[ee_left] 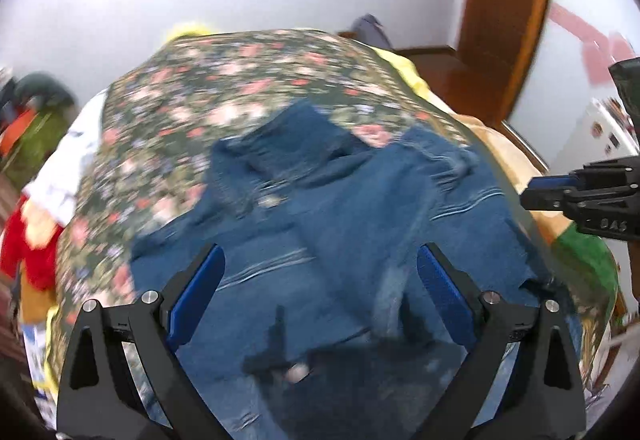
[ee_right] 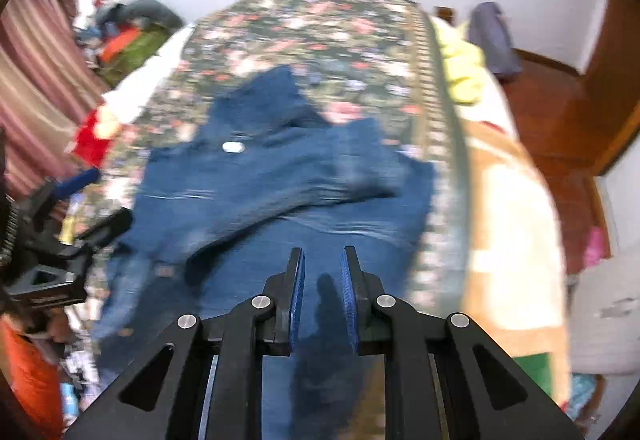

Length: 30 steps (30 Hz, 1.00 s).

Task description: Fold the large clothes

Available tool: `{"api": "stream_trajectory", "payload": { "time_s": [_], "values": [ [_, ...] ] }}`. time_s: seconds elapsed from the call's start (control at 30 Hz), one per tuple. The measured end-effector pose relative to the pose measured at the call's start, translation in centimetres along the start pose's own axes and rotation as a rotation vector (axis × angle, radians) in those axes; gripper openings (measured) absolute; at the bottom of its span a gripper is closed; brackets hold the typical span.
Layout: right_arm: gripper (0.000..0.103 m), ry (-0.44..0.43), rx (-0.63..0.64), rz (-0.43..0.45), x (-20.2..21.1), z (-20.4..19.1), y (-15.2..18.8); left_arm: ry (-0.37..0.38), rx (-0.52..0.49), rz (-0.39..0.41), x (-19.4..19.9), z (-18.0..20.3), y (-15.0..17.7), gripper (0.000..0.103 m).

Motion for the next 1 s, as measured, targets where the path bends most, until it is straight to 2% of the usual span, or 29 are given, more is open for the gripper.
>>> {"api": "stream_trajectory", "payload": {
  "time_s": [0.07,0.17,0.27,0.33,0.43,0.47,0.5,0.53,0.57,0.6,0.63,0.7,0.77,0.87,1.0],
  "values": [
    [0.015,0.032,-0.007,-0.019,-0.8,1.6,0.4,0.028,-0.034,-0.04,-2.1,2.1,-0.7,0.098],
    [0.015,0.004,-0.052,-0.064,-2.8,3.8,1.1,0.054,-0.072,-0.104,-5.3,4.1,-1.2,0.098],
    [0.015,-0.056,-0.089,-0.097,-4.9,5.0,1.7,0.047,-0.098,-0.196,-9.6,5.8,-1.2,0.098],
    [0.015,-0.08,-0.091,-0.105,-6.2,5.0,2.4,0.004,-0.109,-0.239,-11.8,6.4,-1.1,0.098],
    [0.015,-0.087,-0.055,-0.093,-7.1,4.8,3.3,0.001,-0.109,-0.265,-13.7,6.7,-1.2,0.098],
    [0.019,-0.073,-0.029,-0.086,-7.0,4.8,3.6,0.002,-0.107,-0.265,-13.9,6.6,-1.4,0.097],
    [0.027,-0.058,-0.016,-0.091,-7.2,4.8,3.8,0.004,-0.104,-0.262,-14.0,6.6,-1.6,0.092],
    [0.052,-0.018,-0.013,-0.099,-7.2,5.0,4.2,0.009,-0.102,-0.255,-14.0,6.6,-1.8,0.087],
    [0.083,0.032,-0.022,-0.101,-7.1,5.4,4.5,0.01,-0.098,-0.242,-13.8,6.6,-1.9,0.072],
    [0.092,0.086,-0.041,-0.094,-7.0,6.0,4.8,-0.003,-0.096,-0.227,-13.6,6.6,-2.1,0.056],
    [0.093,0.093,-0.057,-0.079,-6.8,6.4,5.1,-0.013,-0.095,-0.215,-13.4,6.5,-2.3,0.05],
    [0.093,0.044,-0.088,-0.087,-6.6,7.1,5.5,-0.026,-0.084,-0.177,-12.6,6.0,-2.8,0.027],
    [0.093,0.03,-0.128,-0.08,-6.2,7.6,5.6,-0.034,-0.058,-0.136,-11.2,4.9,-3.5,0.017],
    [0.093,0.039,-0.135,-0.065,-5.2,7.6,5.2,-0.022,0.001,-0.07,-8.6,2.5,-4.7,0.014],
    [0.093,0.016,-0.13,-0.029,-3.7,6.9,4.3,0.009,0.114,0.002,-4.0,-3.1,-5.3,0.013]
  ]
}}
Point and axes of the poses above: each gripper's, at about its wrist camera, not at the fingertips, and x roughly against the way its jaws point, z to its right, y to its underside, the point moved 1 cm from there along -x, roughly the way its jaws point, and after that the axes turned 13 degrees about x, right-handed, at the moved point
